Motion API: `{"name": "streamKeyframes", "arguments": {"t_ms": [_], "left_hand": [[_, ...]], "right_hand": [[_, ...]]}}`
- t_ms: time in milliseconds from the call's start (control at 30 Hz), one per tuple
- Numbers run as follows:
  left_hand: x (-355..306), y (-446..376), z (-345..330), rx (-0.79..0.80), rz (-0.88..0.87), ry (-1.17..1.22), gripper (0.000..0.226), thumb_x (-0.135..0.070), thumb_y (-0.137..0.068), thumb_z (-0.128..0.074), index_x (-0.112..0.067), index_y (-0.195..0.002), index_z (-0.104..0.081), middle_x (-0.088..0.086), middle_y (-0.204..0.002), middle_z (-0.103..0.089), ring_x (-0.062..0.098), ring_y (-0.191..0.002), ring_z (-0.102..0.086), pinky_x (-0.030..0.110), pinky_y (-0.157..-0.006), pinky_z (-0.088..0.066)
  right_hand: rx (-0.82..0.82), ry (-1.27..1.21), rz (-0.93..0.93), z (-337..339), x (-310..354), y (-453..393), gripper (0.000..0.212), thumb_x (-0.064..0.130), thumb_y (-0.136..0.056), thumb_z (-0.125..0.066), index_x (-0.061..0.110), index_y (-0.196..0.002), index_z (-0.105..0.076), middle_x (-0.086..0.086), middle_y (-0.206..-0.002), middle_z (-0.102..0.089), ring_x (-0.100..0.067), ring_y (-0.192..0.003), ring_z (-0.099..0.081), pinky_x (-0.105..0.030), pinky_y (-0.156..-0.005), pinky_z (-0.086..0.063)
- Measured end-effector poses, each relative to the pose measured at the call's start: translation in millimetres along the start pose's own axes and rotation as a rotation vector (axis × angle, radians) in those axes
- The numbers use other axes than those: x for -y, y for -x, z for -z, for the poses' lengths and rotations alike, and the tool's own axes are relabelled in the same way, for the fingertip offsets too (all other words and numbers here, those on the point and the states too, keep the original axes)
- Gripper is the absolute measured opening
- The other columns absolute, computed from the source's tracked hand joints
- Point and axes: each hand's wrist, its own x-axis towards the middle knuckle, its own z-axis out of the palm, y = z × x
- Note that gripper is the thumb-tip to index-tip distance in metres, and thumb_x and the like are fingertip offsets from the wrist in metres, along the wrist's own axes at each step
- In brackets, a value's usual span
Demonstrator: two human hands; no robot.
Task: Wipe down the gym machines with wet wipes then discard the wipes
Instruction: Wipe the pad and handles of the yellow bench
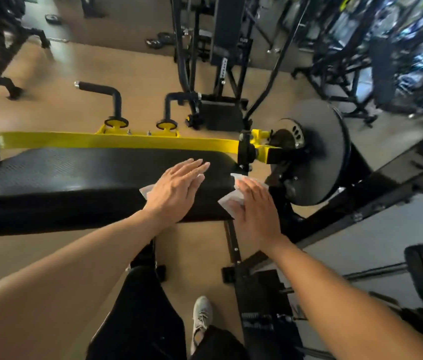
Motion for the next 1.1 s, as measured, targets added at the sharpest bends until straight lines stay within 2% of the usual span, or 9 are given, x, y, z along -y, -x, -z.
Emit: {"name": "streamKeyframes", "arguments": {"t_ms": [133, 267, 367, 467, 600, 767, 900, 1000, 1100], "left_hand": [[-14, -16, -20, -0.014, 0.122, 0.035, 0.047, -0.041, -0.109, -0.028, -0.027, -0.151, -0.044, -0.005, -0.154, -0.047, 0.011, -0.148, -0.031, 0.035, -0.121, -0.027], [-16, -25, -20, -0.055, 0.256, 0.072, 0.048, -0.04, -0.109, -0.028, -0.025, -0.151, -0.045, -0.004, -0.152, -0.049, 0.013, -0.148, -0.032, 0.034, -0.12, -0.027], [-12, -34, -15, -0.103, 0.36, 0.149, 0.047, -0.038, -0.11, -0.027, -0.025, -0.15, -0.046, -0.002, -0.151, -0.05, 0.016, -0.146, -0.033, 0.033, -0.118, -0.026], [-4, -29, -5, -0.211, 0.448, 0.253, 0.044, -0.036, -0.11, -0.029, -0.026, -0.148, -0.05, -0.002, -0.149, -0.053, 0.015, -0.143, -0.038, 0.036, -0.119, -0.03], [17, 9, 22, -0.33, 0.411, 0.132, 0.041, -0.029, -0.11, -0.033, -0.02, -0.143, -0.055, -0.003, -0.146, -0.055, 0.014, -0.144, -0.039, 0.031, -0.12, -0.028], [51, 81, 69, -0.729, 0.627, -0.018, 0.044, -0.031, -0.109, -0.032, -0.012, -0.139, -0.058, 0.004, -0.14, -0.061, 0.02, -0.133, -0.052, 0.038, -0.113, -0.039], [46, 142, 90, -0.926, 0.915, -0.064, 0.041, -0.029, -0.111, -0.032, -0.018, -0.143, -0.055, -0.006, -0.138, -0.059, 0.009, -0.125, -0.052, 0.008, -0.101, -0.033], [42, 178, 93, -0.99, 1.044, -0.034, 0.041, -0.029, -0.111, -0.031, -0.017, -0.141, -0.056, -0.007, -0.134, -0.059, 0.002, -0.122, -0.049, -0.005, -0.092, -0.024], [37, 203, 96, -1.015, 1.111, -0.08, 0.042, -0.033, -0.111, -0.03, -0.021, -0.144, -0.053, -0.005, -0.144, -0.056, -0.001, -0.129, -0.044, 0.013, -0.107, -0.029]], "right_hand": [[0.03, -0.211, -0.157, 1, -12, -9, 0.054, 0.052, -0.108, -0.037, 0.014, -0.146, -0.046, -0.003, -0.147, -0.051, -0.018, -0.137, -0.047, -0.036, -0.115, -0.039], [0.07, -0.199, -0.233, 8, -1, -31, 0.06, 0.05, -0.11, -0.021, 0.012, -0.143, -0.053, -0.004, -0.145, -0.057, -0.018, -0.138, -0.046, -0.029, -0.119, -0.028], [0.168, -0.05, -0.083, 14, 20, -51, 0.077, 0.061, -0.106, -0.006, 0.014, -0.139, -0.057, -0.005, -0.141, -0.061, -0.021, -0.136, -0.051, -0.042, -0.12, -0.032], [0.206, -0.047, 0.126, 10, 54, -62, 0.065, 0.062, -0.106, -0.021, 0.016, -0.135, -0.057, -0.004, -0.135, -0.064, -0.02, -0.127, -0.058, -0.039, -0.108, -0.045], [0.228, -0.06, 0.378, -8, 105, -74, 0.067, 0.063, -0.104, -0.031, 0.012, -0.144, -0.049, -0.009, -0.143, -0.058, -0.024, -0.134, -0.053, -0.041, -0.112, -0.042], [0.295, -0.033, 0.601, -25, 170, -97, 0.078, 0.061, -0.1, -0.019, 0.006, -0.152, -0.037, -0.016, -0.152, -0.048, -0.032, -0.143, -0.042, -0.045, -0.118, -0.034], [0.342, 0.04, 0.76, -39, 225, -112, 0.079, 0.06, -0.103, -0.023, 0.004, -0.159, -0.016, -0.018, -0.162, -0.029, -0.033, -0.149, -0.03, -0.045, -0.122, -0.024], [0.304, 0.108, 0.853, -47, 267, -117, 0.075, 0.049, -0.107, -0.026, 0.001, -0.16, -0.002, -0.02, -0.165, -0.018, -0.035, -0.152, -0.023, -0.046, -0.122, -0.021], [0.269, 0.135, 0.939, -55, 314, -118, 0.07, 0.022, -0.106, -0.031, -0.003, -0.157, 0.009, -0.025, -0.165, -0.004, -0.042, -0.153, -0.014, -0.052, -0.124, -0.017]]}}
